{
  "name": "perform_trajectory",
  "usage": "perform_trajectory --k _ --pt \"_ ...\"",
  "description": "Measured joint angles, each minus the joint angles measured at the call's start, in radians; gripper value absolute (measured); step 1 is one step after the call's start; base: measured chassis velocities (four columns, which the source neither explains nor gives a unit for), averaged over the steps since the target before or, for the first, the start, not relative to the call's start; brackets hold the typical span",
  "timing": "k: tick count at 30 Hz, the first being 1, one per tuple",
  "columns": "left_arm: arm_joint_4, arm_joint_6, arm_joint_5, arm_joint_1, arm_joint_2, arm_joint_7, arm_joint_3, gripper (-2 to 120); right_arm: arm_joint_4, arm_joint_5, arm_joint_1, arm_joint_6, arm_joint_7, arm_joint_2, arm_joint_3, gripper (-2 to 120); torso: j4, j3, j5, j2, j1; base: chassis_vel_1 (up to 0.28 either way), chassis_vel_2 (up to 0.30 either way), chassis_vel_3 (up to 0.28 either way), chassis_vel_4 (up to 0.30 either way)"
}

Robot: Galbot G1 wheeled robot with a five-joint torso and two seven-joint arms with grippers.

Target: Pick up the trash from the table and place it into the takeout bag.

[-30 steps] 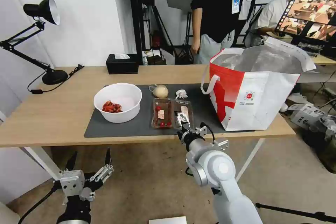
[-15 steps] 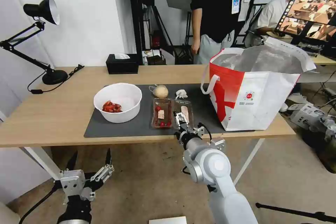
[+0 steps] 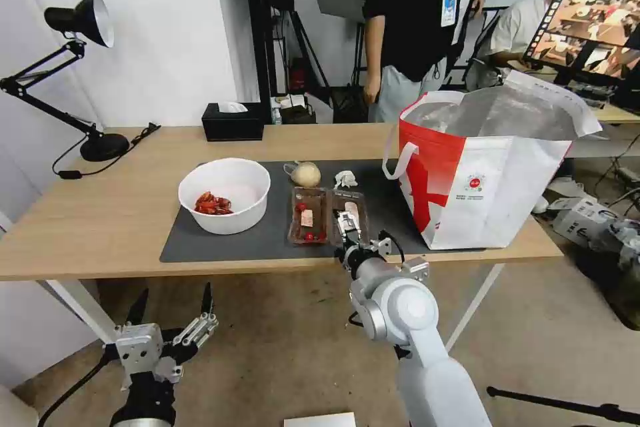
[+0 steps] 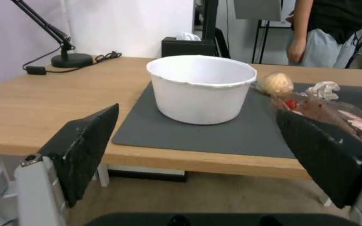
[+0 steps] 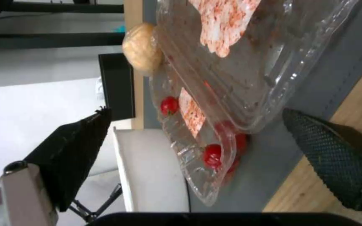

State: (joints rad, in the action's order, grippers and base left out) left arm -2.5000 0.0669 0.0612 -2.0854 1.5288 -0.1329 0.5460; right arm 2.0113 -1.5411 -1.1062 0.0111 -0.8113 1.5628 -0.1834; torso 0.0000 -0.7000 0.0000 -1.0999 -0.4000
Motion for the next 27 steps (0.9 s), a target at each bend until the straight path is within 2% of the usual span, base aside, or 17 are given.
perform_trajectory --k 21,27 --pt "0.000 0.003 -0.002 0.000 0.004 0.000 0.000 100 -0.038 0.003 0.045 -0.004 0.012 0.007 -0.013 100 0.0000 0.000 0.0000 0.000 0.000 0.000 0.000 0.000 0.000" --pt "0.000 0.003 -0.003 0.001 0.007 0.000 -0.003 100 -0.041 0.060 0.045 -0.023 0.045 -0.003 0.005 100 0.0000 0.000 0.0000 0.000 0.000 0.000 0.000 0.000 0.000"
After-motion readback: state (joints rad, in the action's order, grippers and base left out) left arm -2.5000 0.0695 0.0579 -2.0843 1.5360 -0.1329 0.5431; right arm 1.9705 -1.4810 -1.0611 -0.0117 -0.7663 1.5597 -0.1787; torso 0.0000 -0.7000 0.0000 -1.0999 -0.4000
